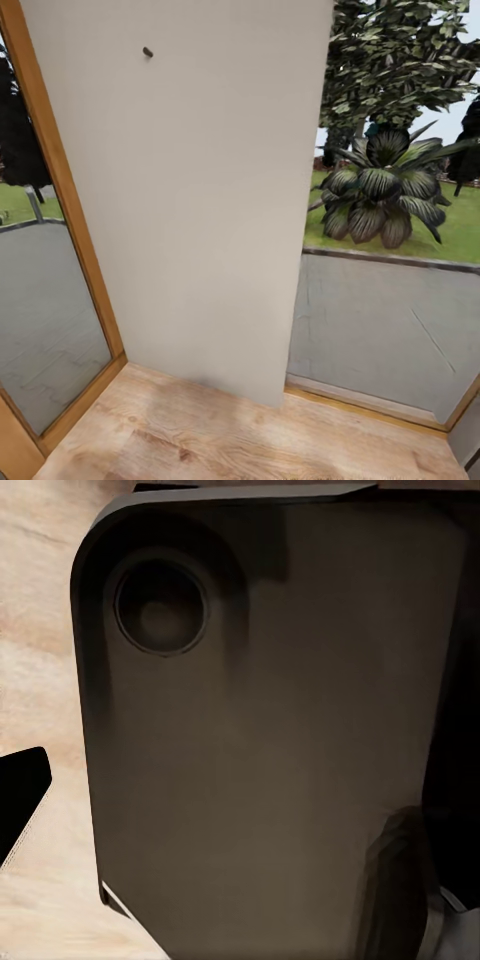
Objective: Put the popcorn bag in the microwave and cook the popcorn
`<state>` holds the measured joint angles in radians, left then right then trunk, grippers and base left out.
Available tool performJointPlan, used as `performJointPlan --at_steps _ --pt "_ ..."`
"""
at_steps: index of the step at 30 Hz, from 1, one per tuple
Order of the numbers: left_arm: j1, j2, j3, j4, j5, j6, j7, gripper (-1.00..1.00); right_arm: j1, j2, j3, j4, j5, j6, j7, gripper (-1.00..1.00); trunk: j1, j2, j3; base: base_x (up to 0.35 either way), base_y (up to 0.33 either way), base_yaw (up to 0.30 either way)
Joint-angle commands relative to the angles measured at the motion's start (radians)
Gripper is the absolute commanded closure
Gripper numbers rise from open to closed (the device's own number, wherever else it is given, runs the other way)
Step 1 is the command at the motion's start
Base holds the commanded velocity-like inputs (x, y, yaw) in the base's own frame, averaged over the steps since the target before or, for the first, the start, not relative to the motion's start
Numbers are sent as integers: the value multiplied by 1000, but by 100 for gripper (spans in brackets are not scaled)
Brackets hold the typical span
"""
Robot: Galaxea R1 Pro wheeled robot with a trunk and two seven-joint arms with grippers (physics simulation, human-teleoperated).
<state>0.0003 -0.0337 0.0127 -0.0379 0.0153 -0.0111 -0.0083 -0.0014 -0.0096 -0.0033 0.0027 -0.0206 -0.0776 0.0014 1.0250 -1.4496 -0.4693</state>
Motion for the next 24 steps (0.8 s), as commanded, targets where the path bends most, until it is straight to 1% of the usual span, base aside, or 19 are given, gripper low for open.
performJointPlan --at_steps 1,3,5,24 --pt "0 0 1 0 2 -1 -1 -100 0 -1 0 0 -12 -4 0 -100 0 0 -1 0 0 -268" --pt "1 0 1 0 2 -1 -1 -100 0 -3 0 0 -28 -4 0 -100 0 0 -1 0 0 -274" --pt "1 0 1 0 2 -1 -1 -100 0 -3 0 0 -32 -4 0 -100 0 0 -1 0 0 -279" --pt "0 0 1 -1 2 -2 -1 -100 0 -7 -1 0 -35 -5 0 -100 0 0 5 0 0 -282"
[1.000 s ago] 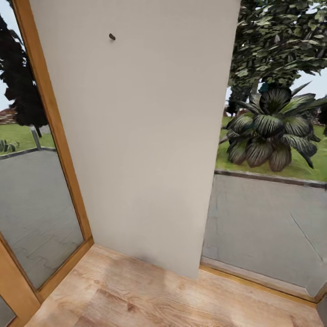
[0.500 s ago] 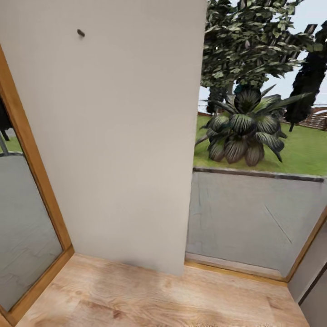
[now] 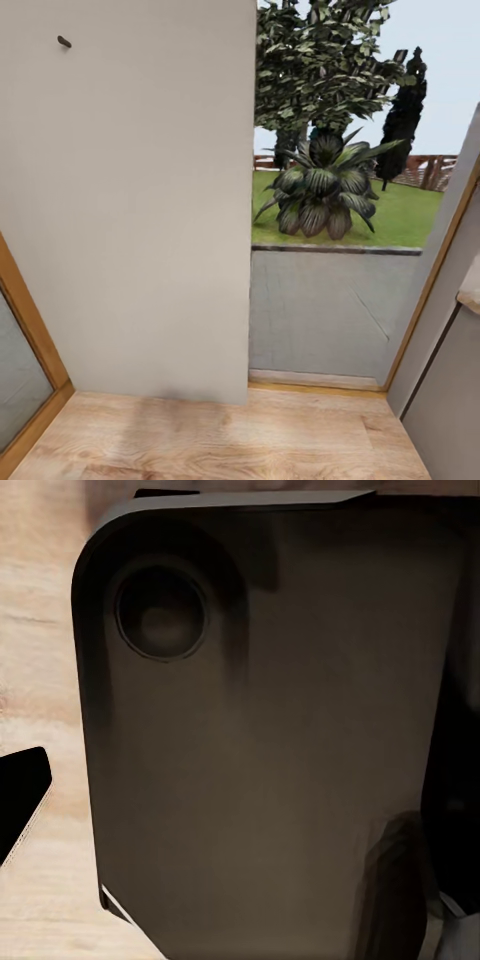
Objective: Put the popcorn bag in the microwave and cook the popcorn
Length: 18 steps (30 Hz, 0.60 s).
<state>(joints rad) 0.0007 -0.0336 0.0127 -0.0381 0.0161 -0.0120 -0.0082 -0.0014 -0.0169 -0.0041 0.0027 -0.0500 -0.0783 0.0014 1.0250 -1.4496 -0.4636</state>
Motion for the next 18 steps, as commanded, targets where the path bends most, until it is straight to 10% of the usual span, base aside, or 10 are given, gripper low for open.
performJointPlan --at_steps 1,18 --pt "0 0 1 0 2 -1 -1 -100 0 0 0 0 -5 -4 0 -100 0 0 0 0 0 -282" --pt "0 1 1 -1 2 -2 0 -100 0 3 1 0 -5 -4 0 -100 0 0 8 0 0 -282"
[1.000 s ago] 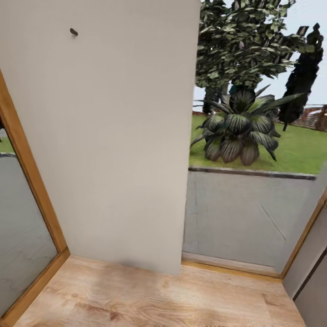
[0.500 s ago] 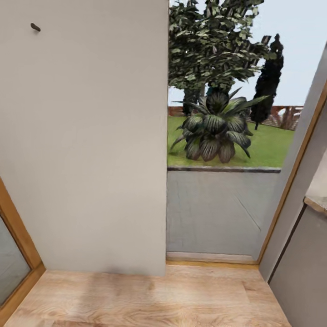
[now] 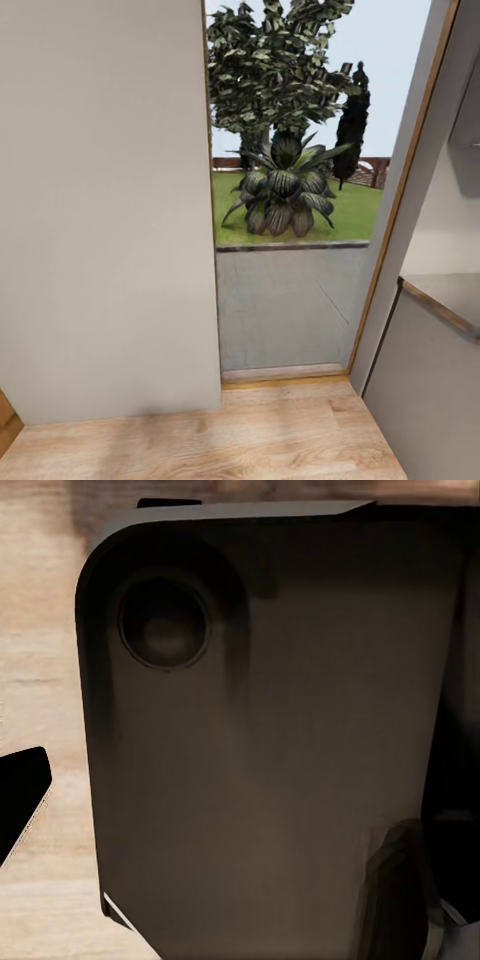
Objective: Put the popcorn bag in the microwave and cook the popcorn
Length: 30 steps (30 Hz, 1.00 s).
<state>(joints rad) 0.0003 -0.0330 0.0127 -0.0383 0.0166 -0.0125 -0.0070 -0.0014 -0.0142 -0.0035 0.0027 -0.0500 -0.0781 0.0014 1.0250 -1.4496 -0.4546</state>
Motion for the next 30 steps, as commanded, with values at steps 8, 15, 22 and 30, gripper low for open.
performJointPlan --at_steps 8,15,22,30 --pt "0 1 1 0 2 -1 -1 -100 0 1 -1 0 -5 -4 0 -100 0 0 3 0 0 -282" --pt "0 1 3 0 2 -1 -1 -100 0 2 -1 0 -5 -5 0 -100 0 0 7 0 0 -282" --pt "0 1 2 0 2 -1 1 -100 0 2 -1 0 -5 -5 0 -100 0 0 11 0 0 -282" --pt "0 1 3 0 2 -1 1 -100 0 2 -1 0 -5 -5 0 -100 0 0 15 0 0 -282"
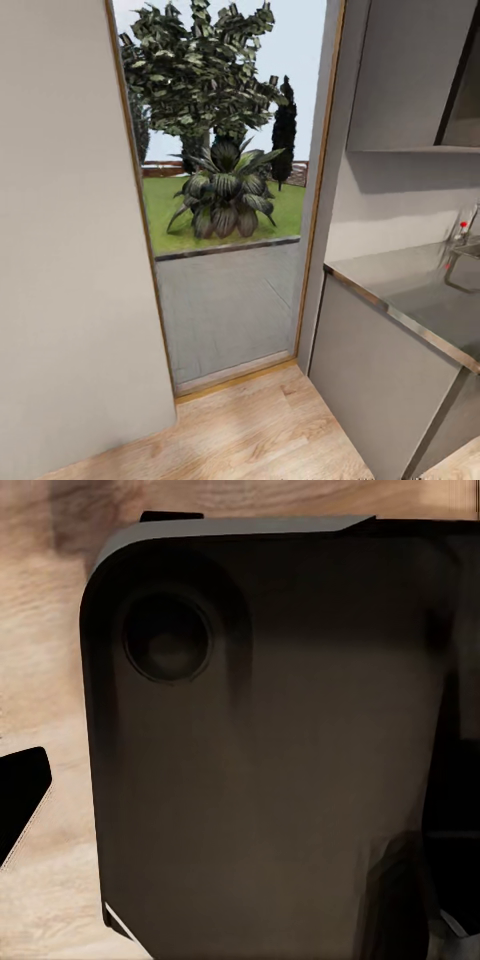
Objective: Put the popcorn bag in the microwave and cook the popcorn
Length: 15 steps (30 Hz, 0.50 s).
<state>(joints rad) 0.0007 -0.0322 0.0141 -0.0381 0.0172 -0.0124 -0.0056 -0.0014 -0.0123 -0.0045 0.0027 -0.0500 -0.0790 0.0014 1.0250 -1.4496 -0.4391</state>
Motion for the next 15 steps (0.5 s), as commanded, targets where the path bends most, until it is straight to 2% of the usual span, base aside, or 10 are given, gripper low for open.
performJointPlan --at_steps 1,15 --pt "0 0 1 -1 2 -1 -1 -100 0 0 0 0 -5 -4 0 -100 0 0 0 0 0 -282" --pt "0 0 1 -1 2 -1 -1 -100 0 -4 -2 0 -5 -4 0 -100 0 0 7 0 0 -282"
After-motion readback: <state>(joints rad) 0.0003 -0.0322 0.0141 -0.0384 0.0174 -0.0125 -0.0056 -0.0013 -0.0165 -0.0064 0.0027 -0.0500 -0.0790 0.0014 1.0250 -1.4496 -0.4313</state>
